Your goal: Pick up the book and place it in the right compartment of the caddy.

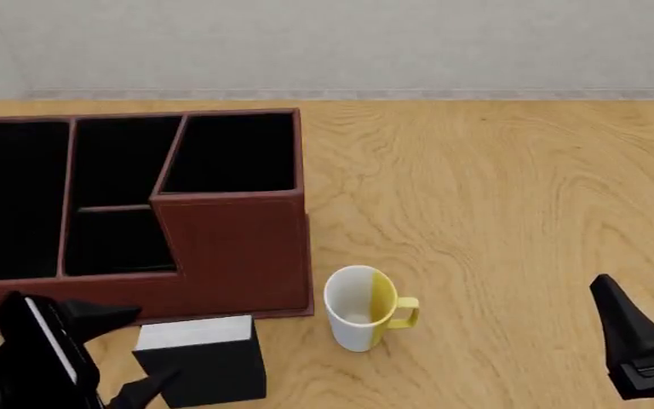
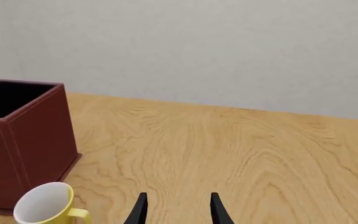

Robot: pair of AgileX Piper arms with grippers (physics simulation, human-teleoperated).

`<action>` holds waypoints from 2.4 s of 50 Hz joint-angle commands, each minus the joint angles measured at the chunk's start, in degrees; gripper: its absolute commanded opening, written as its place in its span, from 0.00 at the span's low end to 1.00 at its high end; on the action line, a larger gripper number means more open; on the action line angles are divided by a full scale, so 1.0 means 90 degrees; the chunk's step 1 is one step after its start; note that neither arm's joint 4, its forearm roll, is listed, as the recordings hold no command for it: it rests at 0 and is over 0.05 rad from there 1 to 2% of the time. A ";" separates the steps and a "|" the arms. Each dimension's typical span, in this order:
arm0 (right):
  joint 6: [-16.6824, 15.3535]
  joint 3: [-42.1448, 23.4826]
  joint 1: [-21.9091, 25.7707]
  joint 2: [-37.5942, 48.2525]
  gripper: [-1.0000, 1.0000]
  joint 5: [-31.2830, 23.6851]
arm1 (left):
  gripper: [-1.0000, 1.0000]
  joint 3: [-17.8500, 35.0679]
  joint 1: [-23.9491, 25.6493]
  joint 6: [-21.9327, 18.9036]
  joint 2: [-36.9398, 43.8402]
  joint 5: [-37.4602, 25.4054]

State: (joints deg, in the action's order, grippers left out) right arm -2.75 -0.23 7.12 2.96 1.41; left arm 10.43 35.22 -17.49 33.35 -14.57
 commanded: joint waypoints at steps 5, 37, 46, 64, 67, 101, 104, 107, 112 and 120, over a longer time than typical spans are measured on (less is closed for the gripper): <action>-0.0025 0.0008 -0.0039 0.0121 1.00 0.0088 | 1.00 -0.0301 0.0058 0.0077 0.0564 0.0738; -0.0035 0.0021 -0.0089 0.0159 1.00 0.0064 | 0.00 -0.0483 0.0168 0.0138 0.1090 0.1409; -0.0026 0.0022 -0.0092 0.0052 1.00 -0.0050 | 0.00 -0.0464 0.0255 0.0168 0.0780 0.1176; -0.0017 0.0009 -0.0086 -0.0098 1.00 -0.0190 | 0.00 -0.0156 0.0457 0.0165 -0.0284 0.0145; -0.0007 0.0002 -0.0074 -0.0144 1.00 -0.0226 | 0.00 -0.0098 0.0480 0.0177 -0.0497 -0.0082; 0.0069 -0.0219 -0.0021 -0.0323 1.00 -0.0400 | 0.00 0.1466 0.1067 0.0135 -0.2618 -0.2719; 0.0075 -0.0198 0.0009 -0.0321 1.00 -0.0384 | 0.00 0.1682 0.1105 0.0207 -0.2710 -0.2888; 0.0081 -0.0158 0.0032 -0.0320 1.00 -0.0355 | 0.00 0.1849 0.1169 0.0290 -0.2763 -0.3028; 0.0108 -0.0028 0.0078 -0.0326 1.00 -0.0287 | 0.00 0.2424 0.1374 0.0726 -0.2779 -0.3321; 0.0149 0.0009 0.0101 -0.0326 1.00 -0.0283 | 0.00 0.3019 0.1521 0.0830 -0.2658 -0.3508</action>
State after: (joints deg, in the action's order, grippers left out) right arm -1.77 -0.76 7.65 0.06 -1.40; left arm 30.35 47.09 -11.34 9.85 -42.86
